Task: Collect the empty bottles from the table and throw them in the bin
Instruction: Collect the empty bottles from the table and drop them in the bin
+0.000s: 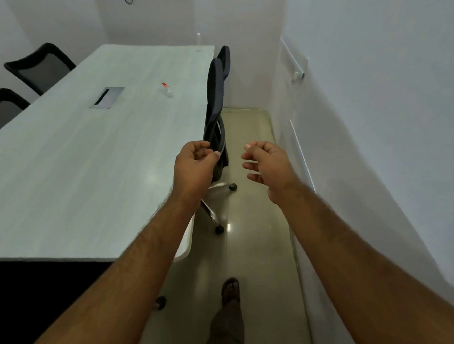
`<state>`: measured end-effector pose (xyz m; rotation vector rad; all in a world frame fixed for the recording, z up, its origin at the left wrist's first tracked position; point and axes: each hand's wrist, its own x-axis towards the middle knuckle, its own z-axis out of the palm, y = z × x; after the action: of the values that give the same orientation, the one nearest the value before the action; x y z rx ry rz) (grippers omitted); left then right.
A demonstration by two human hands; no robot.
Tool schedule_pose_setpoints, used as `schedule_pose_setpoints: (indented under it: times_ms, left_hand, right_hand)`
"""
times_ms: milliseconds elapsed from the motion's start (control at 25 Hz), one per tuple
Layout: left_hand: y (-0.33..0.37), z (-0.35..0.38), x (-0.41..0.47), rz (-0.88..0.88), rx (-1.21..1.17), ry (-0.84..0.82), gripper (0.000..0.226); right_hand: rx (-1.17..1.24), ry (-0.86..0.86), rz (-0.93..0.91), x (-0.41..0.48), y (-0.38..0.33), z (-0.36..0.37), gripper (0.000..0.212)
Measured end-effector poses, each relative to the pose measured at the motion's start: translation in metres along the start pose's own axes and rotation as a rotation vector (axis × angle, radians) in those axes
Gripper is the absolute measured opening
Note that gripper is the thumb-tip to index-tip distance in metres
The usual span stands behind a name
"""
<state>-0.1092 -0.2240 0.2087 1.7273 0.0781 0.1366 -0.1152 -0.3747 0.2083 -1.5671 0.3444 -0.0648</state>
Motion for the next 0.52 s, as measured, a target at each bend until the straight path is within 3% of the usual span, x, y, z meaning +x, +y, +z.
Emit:
schedule_pose_setpoints:
  times_ms: [400,520]
  left_hand:
    - [-0.015,0.093,0.316,-0.128,0.007,0.124,0.029]
    - [-0.015,0.115,0.398,-0.134,0.016,0.192,0.026]
  right_hand:
    - [-0.094,-0.168,0.062,0.339,-0.061,0.039,0.021]
    - [-0.119,-0.203,0.053,0.424,-0.074,0.053,0.014]
